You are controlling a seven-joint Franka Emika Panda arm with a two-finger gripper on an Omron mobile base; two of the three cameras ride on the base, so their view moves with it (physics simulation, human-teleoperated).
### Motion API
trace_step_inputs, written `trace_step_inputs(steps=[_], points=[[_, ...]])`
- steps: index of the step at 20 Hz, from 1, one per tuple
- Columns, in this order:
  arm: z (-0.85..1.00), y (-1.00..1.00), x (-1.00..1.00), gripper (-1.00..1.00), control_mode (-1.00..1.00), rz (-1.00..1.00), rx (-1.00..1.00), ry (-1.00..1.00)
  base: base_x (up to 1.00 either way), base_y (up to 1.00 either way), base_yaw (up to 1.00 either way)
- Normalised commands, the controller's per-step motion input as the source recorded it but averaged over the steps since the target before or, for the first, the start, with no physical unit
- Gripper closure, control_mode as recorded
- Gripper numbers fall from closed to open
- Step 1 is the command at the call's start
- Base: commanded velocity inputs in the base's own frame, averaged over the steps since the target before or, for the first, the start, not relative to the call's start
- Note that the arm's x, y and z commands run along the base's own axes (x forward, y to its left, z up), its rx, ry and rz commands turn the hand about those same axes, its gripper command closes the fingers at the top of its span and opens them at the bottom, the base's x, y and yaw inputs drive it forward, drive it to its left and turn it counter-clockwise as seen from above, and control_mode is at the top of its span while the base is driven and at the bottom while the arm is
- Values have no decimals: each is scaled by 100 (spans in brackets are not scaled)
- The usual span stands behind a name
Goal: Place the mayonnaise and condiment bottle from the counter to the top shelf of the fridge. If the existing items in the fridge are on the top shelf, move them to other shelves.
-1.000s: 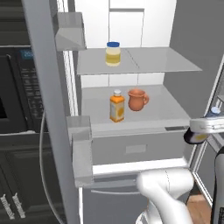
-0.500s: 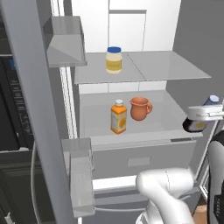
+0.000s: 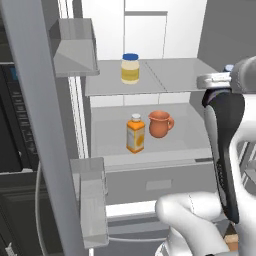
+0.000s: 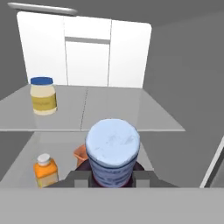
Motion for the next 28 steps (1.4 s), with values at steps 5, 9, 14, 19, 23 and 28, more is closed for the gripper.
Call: trace_step_inputs(steps=[5,9,14,19,23,28], points=[[6,0,100,100,-100,-8,-1,0,0,0,0],[1,-1,100,100,-100,0,0,0,0,0,0],[0,-20,100,100,-100,0,0,11,0,0,0],[-3,-32,87,100,-100,0,2,16,0,0,0],[-17,-18,49,100,-100,0,3,14,0,0,0],[-34,-10,13,100,-100,0,4,1,0,0,0]])
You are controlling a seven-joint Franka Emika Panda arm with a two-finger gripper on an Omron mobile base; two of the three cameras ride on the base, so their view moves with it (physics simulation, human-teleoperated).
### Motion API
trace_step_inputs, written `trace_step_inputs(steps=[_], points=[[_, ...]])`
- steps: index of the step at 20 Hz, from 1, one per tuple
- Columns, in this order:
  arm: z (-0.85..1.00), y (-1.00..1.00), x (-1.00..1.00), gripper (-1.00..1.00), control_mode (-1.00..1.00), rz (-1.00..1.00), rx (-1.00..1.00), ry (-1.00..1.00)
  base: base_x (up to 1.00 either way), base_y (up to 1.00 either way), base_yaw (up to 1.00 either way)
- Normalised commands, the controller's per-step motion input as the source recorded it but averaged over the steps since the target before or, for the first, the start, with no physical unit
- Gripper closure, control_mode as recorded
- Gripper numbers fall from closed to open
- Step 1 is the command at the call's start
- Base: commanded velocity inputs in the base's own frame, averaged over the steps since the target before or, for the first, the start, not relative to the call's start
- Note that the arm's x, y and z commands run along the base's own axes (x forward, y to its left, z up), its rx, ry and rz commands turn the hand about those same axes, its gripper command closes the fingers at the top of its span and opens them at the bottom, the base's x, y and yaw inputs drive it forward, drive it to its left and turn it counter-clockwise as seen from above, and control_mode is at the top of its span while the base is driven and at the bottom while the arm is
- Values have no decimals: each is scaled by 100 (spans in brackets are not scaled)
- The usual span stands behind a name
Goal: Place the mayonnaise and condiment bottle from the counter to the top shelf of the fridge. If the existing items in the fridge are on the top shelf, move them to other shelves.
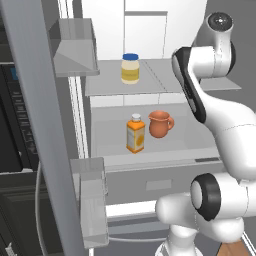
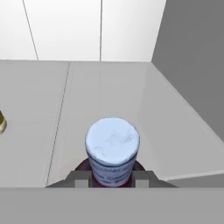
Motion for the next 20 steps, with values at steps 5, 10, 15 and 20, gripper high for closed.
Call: trace_step_inputs(steps=[5,10,15,20], points=[[-28,-7,9,100,-100,0,3,0,0,0,0],[-21,-5,6,100,-100,0,0,-1,0,0,0],[13,0,32,100,-100,0,0,0,0,0,0],[24,0,41,100,-100,0,0,3,0,0,0]])
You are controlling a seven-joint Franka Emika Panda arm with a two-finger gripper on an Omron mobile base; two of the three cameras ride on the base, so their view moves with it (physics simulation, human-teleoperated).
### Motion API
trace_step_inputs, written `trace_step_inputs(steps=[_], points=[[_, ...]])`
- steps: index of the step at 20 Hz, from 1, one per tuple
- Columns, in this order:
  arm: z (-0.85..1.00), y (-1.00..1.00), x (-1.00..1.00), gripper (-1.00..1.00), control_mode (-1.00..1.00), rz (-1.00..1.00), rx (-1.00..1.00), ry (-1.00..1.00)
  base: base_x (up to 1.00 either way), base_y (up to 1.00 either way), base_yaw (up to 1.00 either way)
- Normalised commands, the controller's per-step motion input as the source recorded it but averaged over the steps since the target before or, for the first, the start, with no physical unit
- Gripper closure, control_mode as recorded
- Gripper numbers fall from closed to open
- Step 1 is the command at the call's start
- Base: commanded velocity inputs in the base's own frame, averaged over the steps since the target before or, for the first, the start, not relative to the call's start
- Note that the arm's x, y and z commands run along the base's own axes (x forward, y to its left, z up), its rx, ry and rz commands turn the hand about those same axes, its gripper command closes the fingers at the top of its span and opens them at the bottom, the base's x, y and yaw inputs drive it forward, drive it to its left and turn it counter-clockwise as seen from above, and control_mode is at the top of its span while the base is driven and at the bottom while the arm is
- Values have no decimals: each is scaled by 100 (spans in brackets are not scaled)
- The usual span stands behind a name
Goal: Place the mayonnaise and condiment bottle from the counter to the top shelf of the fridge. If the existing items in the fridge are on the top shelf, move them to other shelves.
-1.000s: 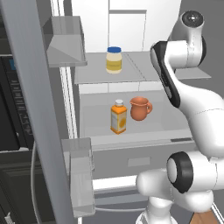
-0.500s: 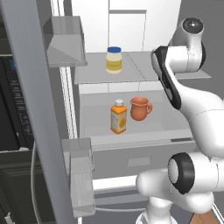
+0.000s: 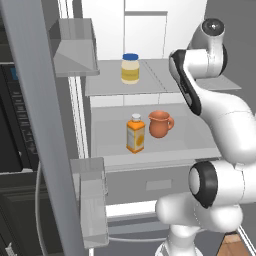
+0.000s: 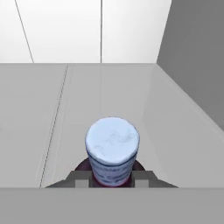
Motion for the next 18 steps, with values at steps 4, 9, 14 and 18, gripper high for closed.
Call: trace_step_inputs(steps=[4,9,14,18], points=[[-6,0,71,100,-100,0,0,-2,0,0,0],[-37,-4,55,100,-100,0,1,-1,0,0,0],[-37,-7,25,100,-100,0,2,-2,0,0,0],[-17,0,15,100,-100,0,0,-6,0,0,0]])
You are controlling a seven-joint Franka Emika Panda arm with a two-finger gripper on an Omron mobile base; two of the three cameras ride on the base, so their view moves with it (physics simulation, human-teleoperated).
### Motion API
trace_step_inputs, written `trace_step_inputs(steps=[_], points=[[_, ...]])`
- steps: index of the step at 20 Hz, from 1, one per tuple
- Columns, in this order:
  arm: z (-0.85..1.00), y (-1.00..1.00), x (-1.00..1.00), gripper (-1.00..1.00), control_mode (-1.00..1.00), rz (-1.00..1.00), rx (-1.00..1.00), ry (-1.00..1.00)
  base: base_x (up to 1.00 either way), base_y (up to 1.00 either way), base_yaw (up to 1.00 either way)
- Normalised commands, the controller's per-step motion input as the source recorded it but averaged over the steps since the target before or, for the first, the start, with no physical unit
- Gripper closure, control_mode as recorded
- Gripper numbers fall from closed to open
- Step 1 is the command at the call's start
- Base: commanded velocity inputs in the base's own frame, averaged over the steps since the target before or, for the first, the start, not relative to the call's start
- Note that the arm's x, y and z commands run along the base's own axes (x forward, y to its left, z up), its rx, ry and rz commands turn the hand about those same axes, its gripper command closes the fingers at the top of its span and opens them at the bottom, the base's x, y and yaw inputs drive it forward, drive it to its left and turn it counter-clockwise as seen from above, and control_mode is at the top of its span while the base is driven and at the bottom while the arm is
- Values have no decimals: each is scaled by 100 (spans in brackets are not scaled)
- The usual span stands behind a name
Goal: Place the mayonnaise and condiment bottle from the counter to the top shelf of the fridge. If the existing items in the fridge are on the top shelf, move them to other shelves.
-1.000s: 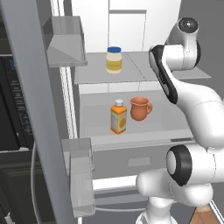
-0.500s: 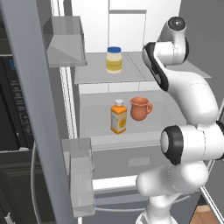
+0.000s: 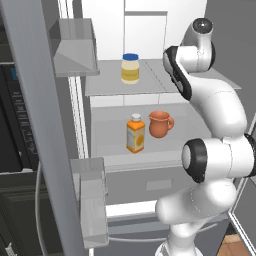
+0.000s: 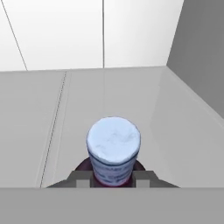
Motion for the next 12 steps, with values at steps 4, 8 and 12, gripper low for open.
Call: trace_step_inputs(steps=[4,8,12], points=[[-6,0,0,-100,-100,0,0,-3,0,0,0],[0,0,0,-100,-100,0,0,0,0,0,0],[0,0,0,-100,-100,0,0,-10,0,0,0]])
